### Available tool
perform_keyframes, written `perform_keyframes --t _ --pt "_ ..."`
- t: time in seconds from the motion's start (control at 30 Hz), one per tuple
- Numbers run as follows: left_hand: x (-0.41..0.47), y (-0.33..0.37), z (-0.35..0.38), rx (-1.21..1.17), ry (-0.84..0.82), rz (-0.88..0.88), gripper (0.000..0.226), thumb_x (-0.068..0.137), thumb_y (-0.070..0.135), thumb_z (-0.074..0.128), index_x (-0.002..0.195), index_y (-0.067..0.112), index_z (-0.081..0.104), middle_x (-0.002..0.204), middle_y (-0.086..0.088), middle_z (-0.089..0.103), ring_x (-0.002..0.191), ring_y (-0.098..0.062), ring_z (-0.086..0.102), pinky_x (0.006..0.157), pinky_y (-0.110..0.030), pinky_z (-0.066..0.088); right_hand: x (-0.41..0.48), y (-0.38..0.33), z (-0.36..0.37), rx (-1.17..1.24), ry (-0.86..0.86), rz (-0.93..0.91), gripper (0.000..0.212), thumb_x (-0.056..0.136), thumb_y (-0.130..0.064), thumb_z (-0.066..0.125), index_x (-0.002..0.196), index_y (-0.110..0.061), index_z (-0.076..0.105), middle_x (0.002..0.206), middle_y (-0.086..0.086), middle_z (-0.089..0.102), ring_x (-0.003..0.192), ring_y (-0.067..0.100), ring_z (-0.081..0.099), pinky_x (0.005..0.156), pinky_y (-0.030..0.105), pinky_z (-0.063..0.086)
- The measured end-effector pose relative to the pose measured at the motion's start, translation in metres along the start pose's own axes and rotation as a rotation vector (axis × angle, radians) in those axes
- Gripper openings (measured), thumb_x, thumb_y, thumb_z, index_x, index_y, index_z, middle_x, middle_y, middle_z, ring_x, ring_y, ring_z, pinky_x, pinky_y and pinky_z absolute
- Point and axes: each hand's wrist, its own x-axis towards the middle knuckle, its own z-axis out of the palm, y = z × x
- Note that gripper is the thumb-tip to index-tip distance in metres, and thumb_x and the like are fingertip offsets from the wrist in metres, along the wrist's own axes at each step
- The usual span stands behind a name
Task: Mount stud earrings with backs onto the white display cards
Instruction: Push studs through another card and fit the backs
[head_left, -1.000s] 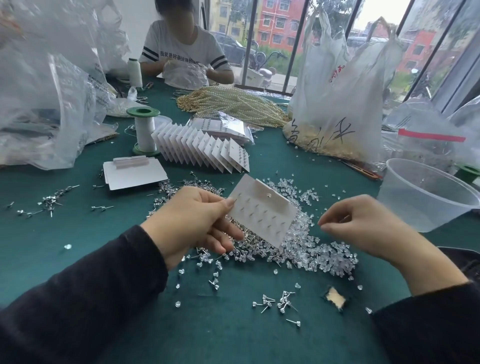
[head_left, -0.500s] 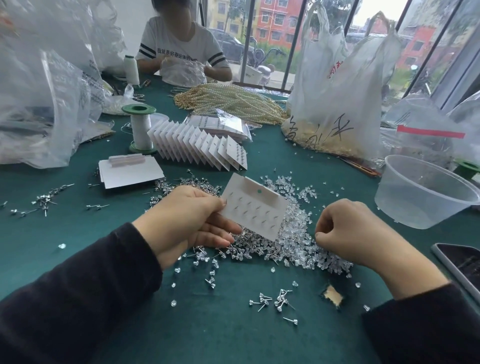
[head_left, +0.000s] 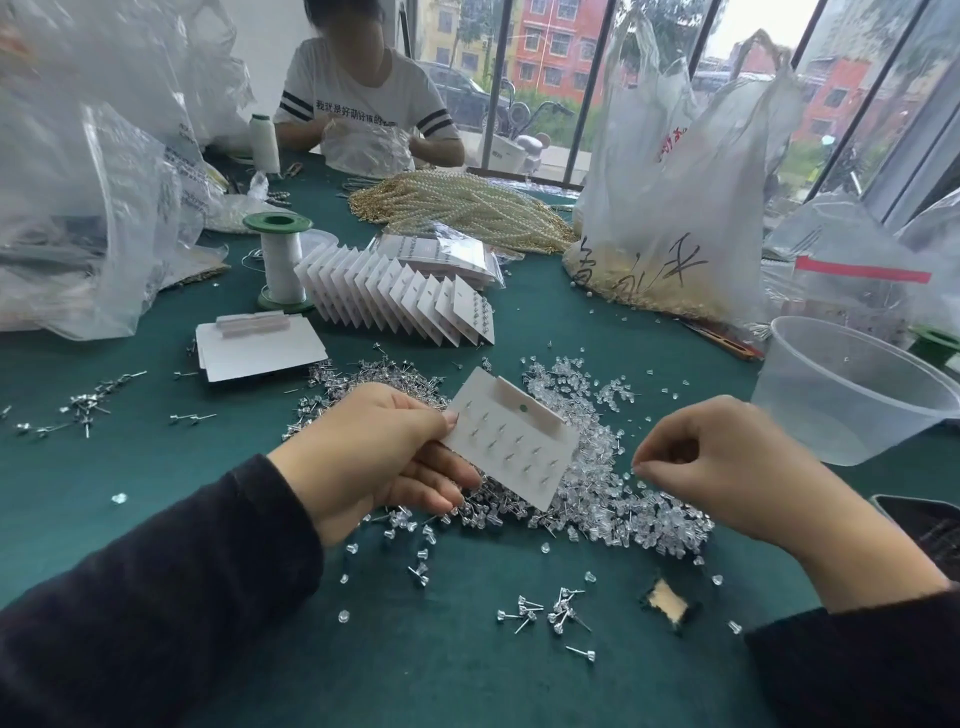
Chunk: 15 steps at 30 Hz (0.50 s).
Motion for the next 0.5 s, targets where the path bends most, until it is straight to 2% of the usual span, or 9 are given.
perform_keyframes --t 0.17,0.3,0.37,0.47,0.5 --pt "0.002 -0.003 0.001 0.015 -0.008 -0.002 0.019 0.092 0.005 0.047 0.087 -0.013 0.053 0.052 -0.019 0.064 0.032 -0.017 0.054 0.031 -0.018 0.044 0.002 -0.005 0.010 -0.060 -0.086 0.052 0.014 0.078 -0.016 0.067 0.065 -0.019 0.071 0.060 -0.010 0.066 0.059 0.007 0.063 0.050 0.015 0.048" --pt "0.002 -0.005 0.002 0.020 -0.012 0.008 0.020 0.092 0.007 0.048 0.083 -0.010 0.054 0.050 -0.017 0.064 0.031 -0.016 0.053 0.031 -0.017 0.043 0.003 -0.004 0.011 -0.053 -0.056 0.046 0.012 0.075 -0.013 0.062 0.064 -0.017 0.065 0.060 -0.007 0.062 0.055 0.006 0.056 0.047 0.013 0.043" --pt "0.001 -0.005 0.002 0.021 -0.014 0.013 0.020 0.091 0.008 0.049 0.087 -0.011 0.054 0.049 -0.015 0.064 0.031 -0.015 0.053 0.031 -0.017 0.043 0.002 -0.002 0.008 0.015 0.029 0.042 0.013 0.074 -0.012 0.064 0.063 -0.019 0.064 0.059 -0.007 0.061 0.054 0.005 0.055 0.047 0.012 0.043" --pt "0.001 -0.006 0.003 0.027 -0.016 0.026 0.022 0.092 0.009 0.049 0.092 -0.014 0.053 0.049 -0.014 0.064 0.031 -0.014 0.052 0.031 -0.017 0.043 0.002 -0.004 0.003 0.253 0.125 0.043 0.013 0.074 -0.007 0.068 0.064 -0.016 0.066 0.060 0.001 0.067 0.057 0.013 0.061 0.055 0.027 0.051" --pt "0.001 -0.006 0.003 0.031 -0.017 0.033 0.023 0.092 0.009 0.049 0.093 -0.014 0.052 0.049 -0.014 0.064 0.031 -0.014 0.052 0.032 -0.017 0.043 0.001 -0.008 0.003 0.335 0.128 0.030 0.013 0.074 -0.006 0.069 0.065 -0.015 0.067 0.061 0.003 0.068 0.056 0.013 0.062 0.055 0.027 0.050"
